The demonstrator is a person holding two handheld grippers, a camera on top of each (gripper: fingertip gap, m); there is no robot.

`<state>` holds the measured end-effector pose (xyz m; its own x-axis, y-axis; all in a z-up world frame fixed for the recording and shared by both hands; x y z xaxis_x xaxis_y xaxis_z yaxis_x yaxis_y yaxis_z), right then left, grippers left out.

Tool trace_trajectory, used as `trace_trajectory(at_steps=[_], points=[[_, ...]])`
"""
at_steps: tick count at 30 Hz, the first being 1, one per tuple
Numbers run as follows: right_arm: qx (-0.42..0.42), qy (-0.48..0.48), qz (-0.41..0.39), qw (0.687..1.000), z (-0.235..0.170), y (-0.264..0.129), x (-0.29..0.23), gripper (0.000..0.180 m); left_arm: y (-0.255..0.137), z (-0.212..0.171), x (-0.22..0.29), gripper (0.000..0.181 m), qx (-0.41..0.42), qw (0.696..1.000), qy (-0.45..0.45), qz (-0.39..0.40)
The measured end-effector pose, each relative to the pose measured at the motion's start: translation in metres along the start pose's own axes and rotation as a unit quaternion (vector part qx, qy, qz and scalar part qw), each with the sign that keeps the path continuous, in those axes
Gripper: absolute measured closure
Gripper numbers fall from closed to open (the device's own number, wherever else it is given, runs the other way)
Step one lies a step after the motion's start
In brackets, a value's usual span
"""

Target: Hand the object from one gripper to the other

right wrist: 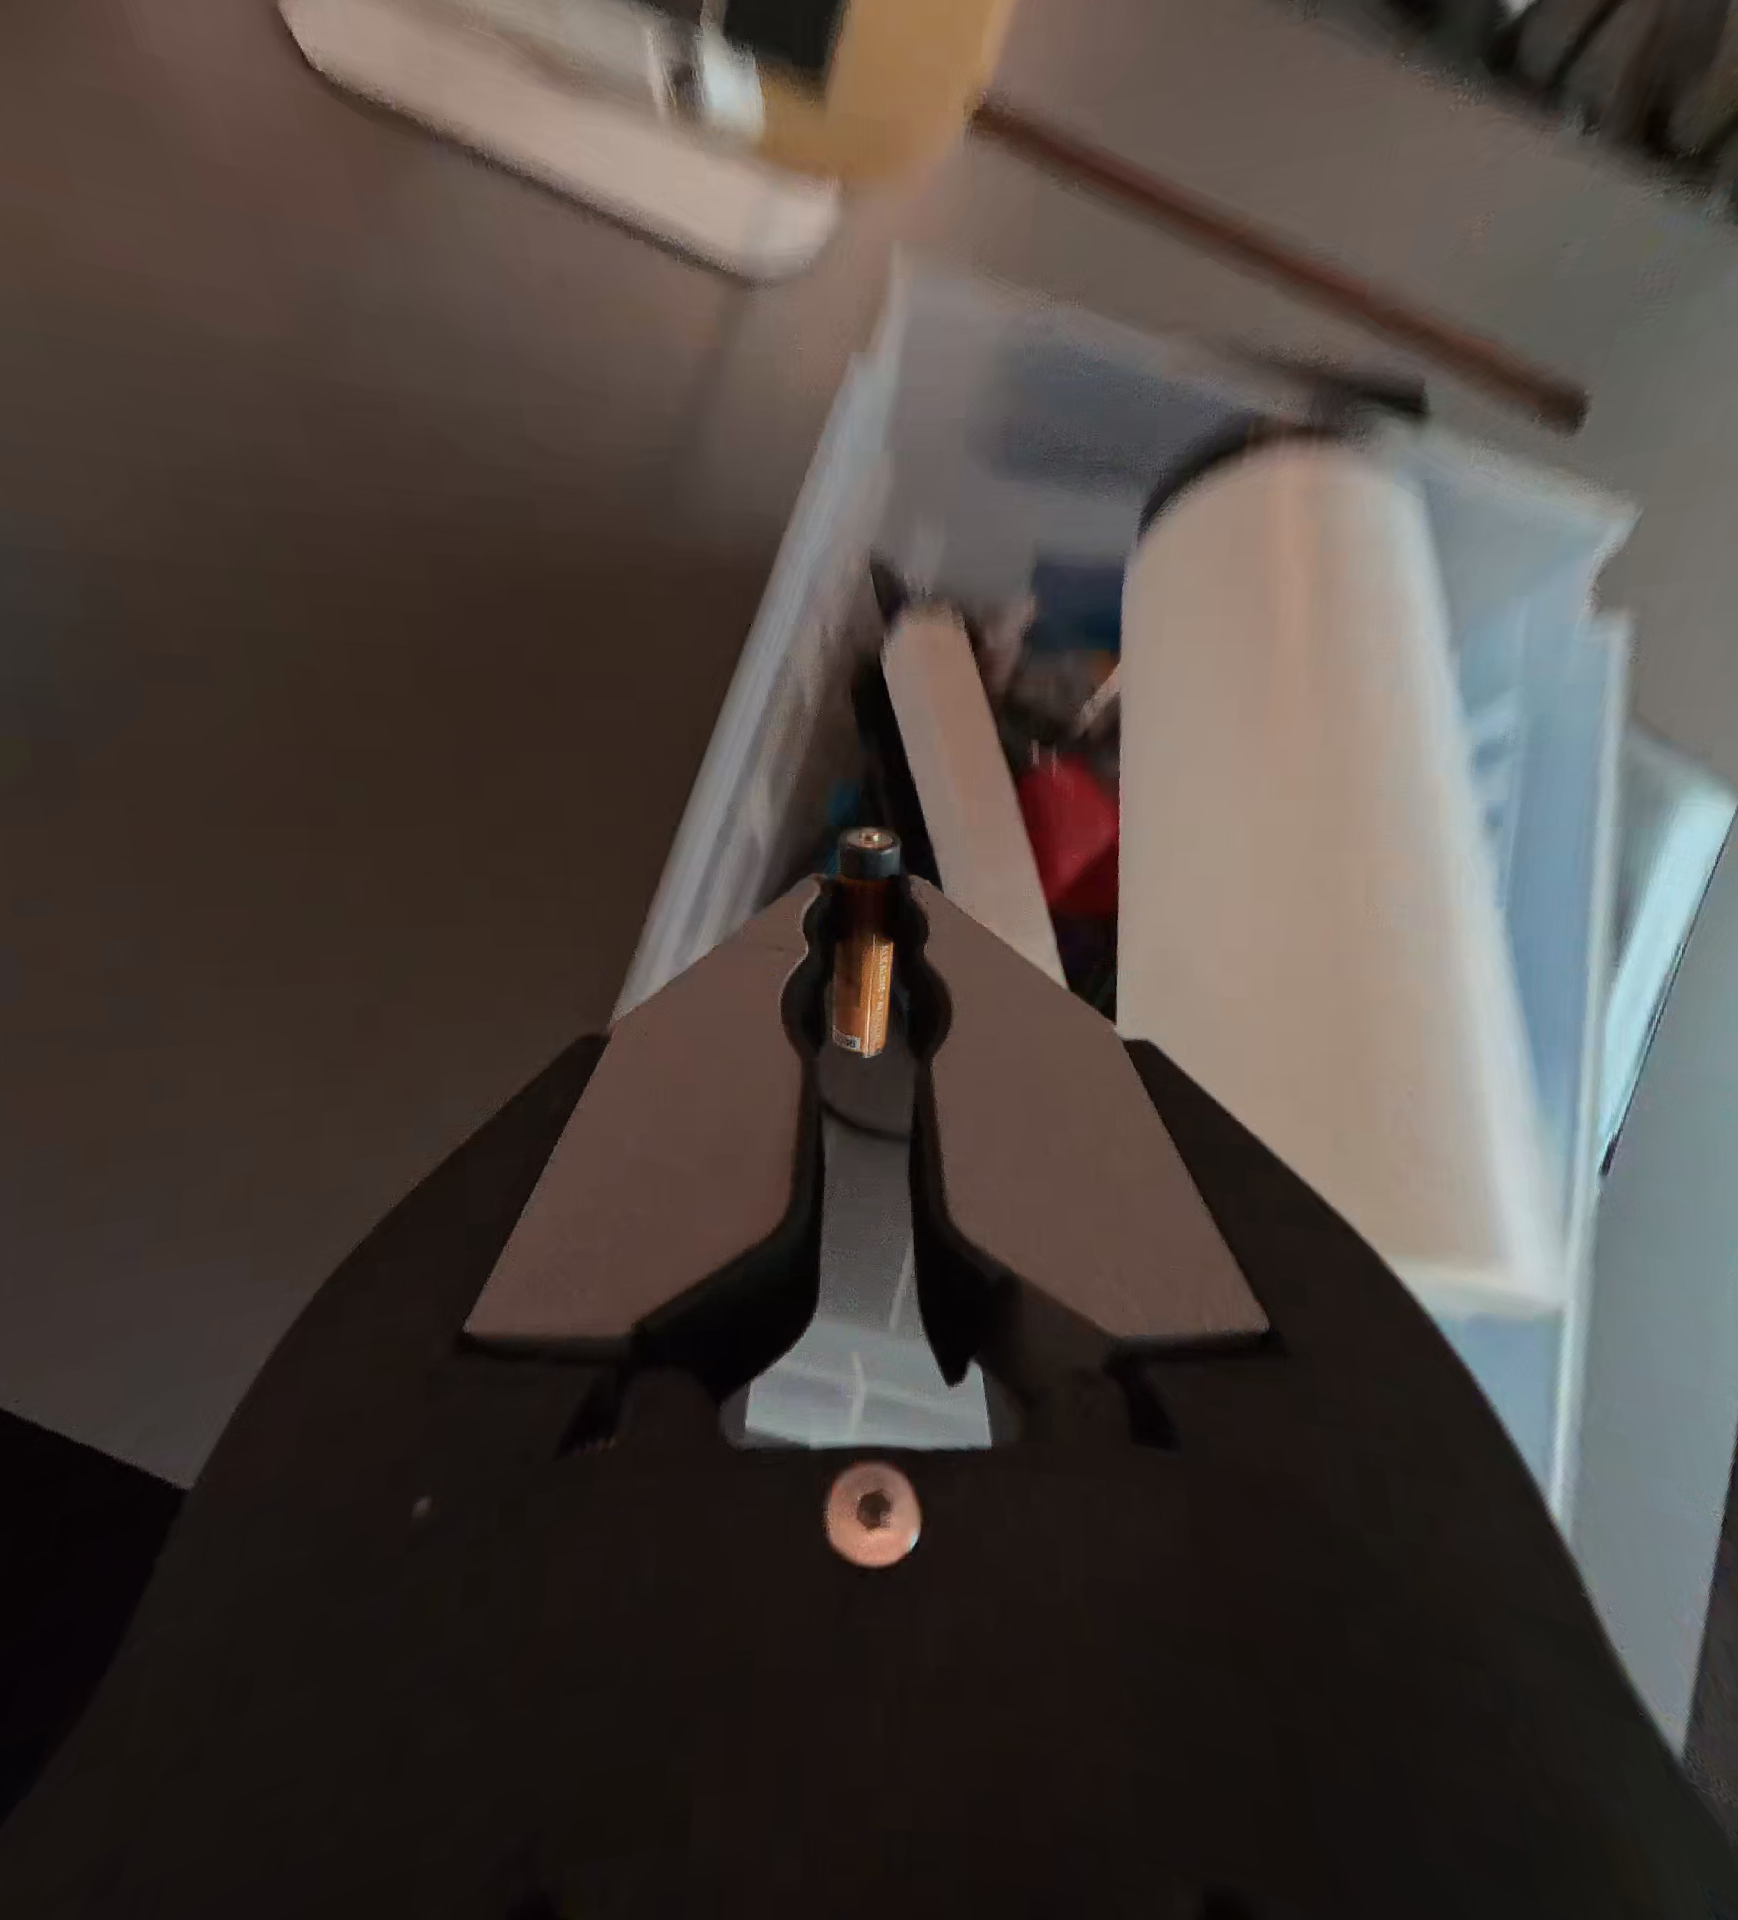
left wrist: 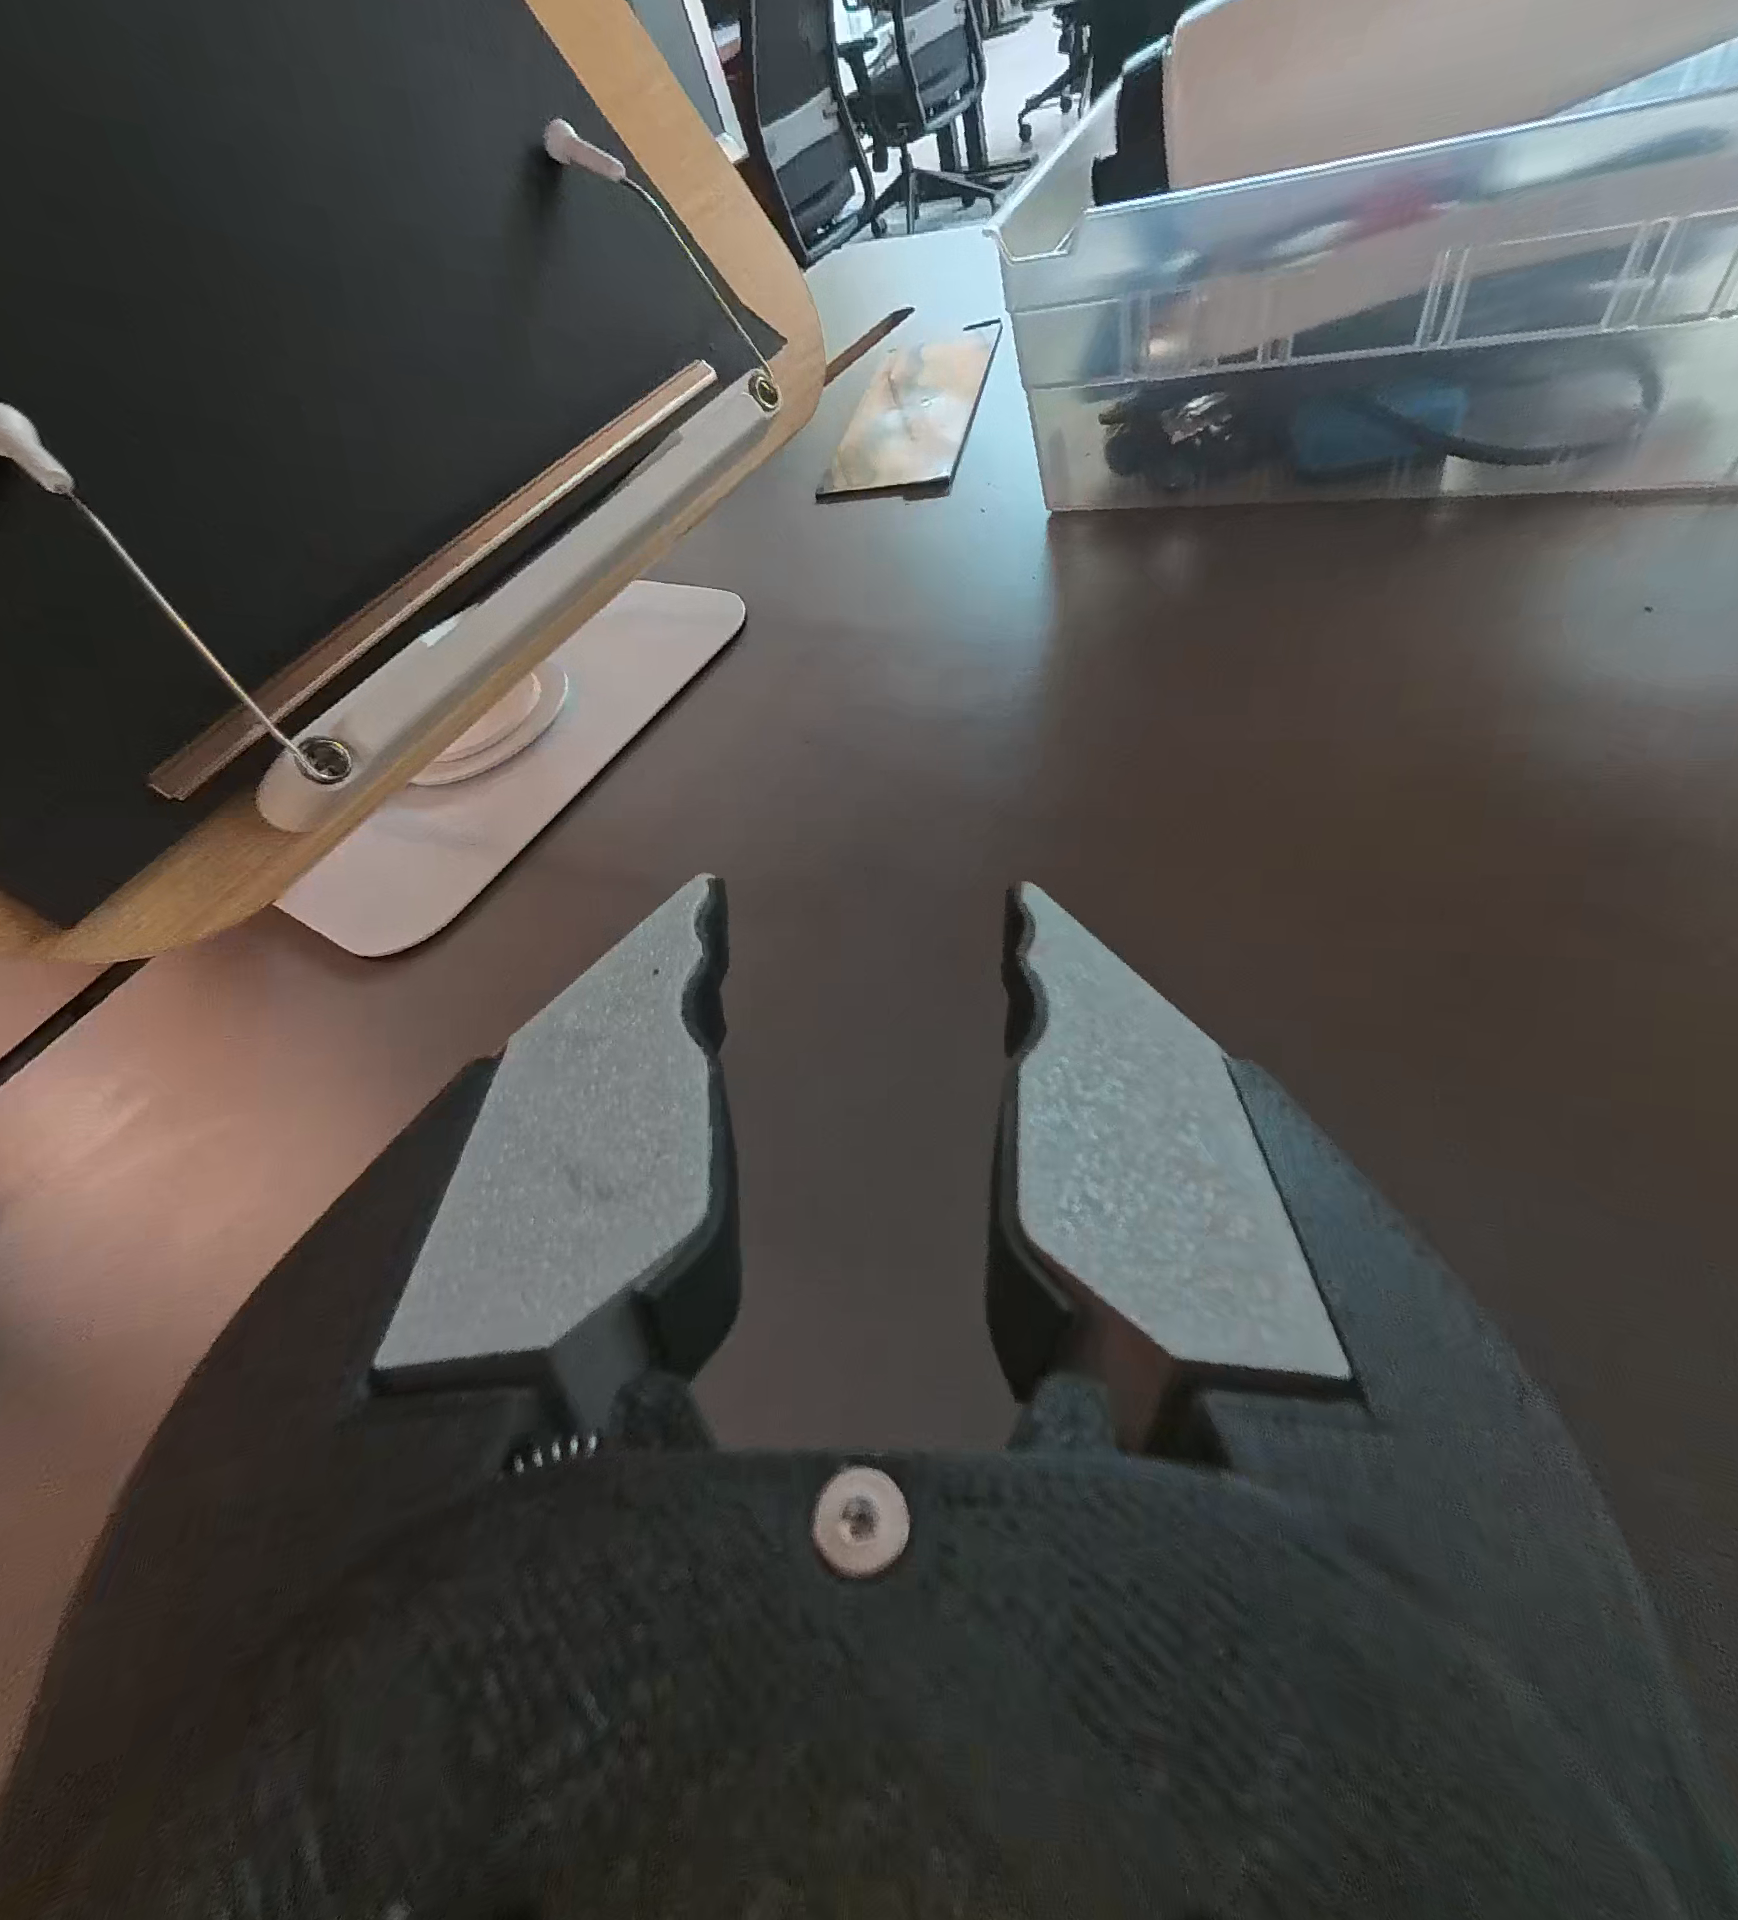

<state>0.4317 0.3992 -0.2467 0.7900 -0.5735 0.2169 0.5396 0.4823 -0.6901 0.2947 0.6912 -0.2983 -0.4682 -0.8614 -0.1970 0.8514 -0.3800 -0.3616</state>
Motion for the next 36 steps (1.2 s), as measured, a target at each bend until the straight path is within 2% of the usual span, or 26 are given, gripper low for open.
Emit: trace_trajectory(at_steps=[3,5,6,9,11,14,17,21,26,28,31,36], points=[[-0.058,-0.002,0.0,0.998,-0.045,0.018,-0.001,0.172,0.0,-0.001,-0.001,0.133,0.0,1.0,-0.009,-0.001],[-0.078,-0.001,0.016,0.997,-0.056,0.025,-0.008,0.172,0.002,-0.004,-0.002,0.133,-0.006,1.0,-0.015,-0.003],[-0.08,-0.004,0.008,0.997,-0.055,0.026,-0.007,0.166,0.002,-0.006,-0.002,0.133,-0.009,1.0,-0.018,-0.002],[-0.047,-0.011,-0.032,0.998,-0.027,0.018,-0.003,0.155,0.004,-0.01,-0.004,0.133,-0.018,1.0,-0.023,0.0],[-0.008,-0.012,-0.03,0.999,0.002,0.009,-0.015,0.152,0.004,-0.011,-0.006,0.134,-0.022,0.999,-0.028,0.001],[0.053,-0.03,0.04,0.997,0.046,0.004,-0.066,0.151,0.005,-0.015,-0.008,0.134,-0.028,0.999,-0.046,-0.003],[0.071,-0.056,0.121,0.989,0.072,0.02,-0.129,0.146,0.005,-0.02,-0.011,0.134,-0.038,0.998,-0.058,0.0],[0.064,-0.089,0.168,0.98,0.081,0.069,-0.198,0.146,0.005,-0.025,-0.017,0.134,-0.049,0.996,-0.07,0.012],[0.113,-0.084,0.131,0.981,0.084,0.125,-0.227,0.149,0.002,-0.03,-0.03,0.137,-0.054,0.993,-0.09,0.047],[0.093,-0.094,0.144,0.981,0.078,0.128,-0.232,0.146,0.001,-0.033,-0.037,0.139,-0.06,0.991,-0.095,0.068],[0.143,-0.097,0.112,0.979,0.083,0.124,-0.222,0.15,0.0,-0.034,-0.046,0.147,-0.062,0.989,-0.097,0.098],[0.149,-0.08,0.123,0.978,0.085,0.118,-0.22,0.146,-0.005,-0.035,-0.057,0.164,-0.061,0.984,-0.093,0.142]])
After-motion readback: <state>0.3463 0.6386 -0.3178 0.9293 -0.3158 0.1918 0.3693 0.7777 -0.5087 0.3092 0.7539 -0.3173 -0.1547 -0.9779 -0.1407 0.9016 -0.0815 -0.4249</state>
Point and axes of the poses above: each gripper's, where its closed fingertips meet, y out along the fingers, z out of its top, x = y × z across the jaws, the point moved 2 cm from there along -y, back along the fingers, and after that the axes turned 8 degrees about -z, right-handed, at the moved point
